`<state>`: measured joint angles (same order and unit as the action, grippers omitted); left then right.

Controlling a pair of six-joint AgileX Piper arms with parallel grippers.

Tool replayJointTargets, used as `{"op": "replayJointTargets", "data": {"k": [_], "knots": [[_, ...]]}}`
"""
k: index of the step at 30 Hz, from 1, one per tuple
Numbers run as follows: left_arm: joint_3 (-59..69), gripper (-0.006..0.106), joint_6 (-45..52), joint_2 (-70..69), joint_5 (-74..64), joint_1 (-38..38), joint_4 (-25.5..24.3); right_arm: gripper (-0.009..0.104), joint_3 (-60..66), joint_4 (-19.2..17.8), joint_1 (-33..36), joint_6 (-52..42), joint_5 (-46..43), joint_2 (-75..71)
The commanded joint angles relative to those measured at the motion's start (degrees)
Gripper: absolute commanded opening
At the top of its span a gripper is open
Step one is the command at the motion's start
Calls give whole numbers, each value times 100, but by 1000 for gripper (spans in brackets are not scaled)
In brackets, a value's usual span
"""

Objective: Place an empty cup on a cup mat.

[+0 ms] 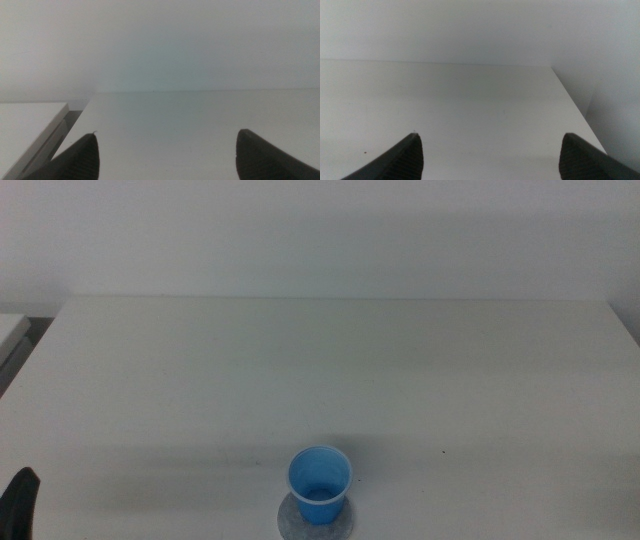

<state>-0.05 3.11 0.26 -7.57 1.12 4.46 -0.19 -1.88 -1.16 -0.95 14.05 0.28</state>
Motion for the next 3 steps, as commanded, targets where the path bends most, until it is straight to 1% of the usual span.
{"op": "replayJointTargets", "data": {"k": [1, 3], "knots": [[5, 94, 6, -26, 88, -5, -10, 93, 19, -31, 12, -23, -38, -28], [5, 94, 6, -26, 88, -5, -10, 93, 19, -31, 12, -23, -38, -28]]}}
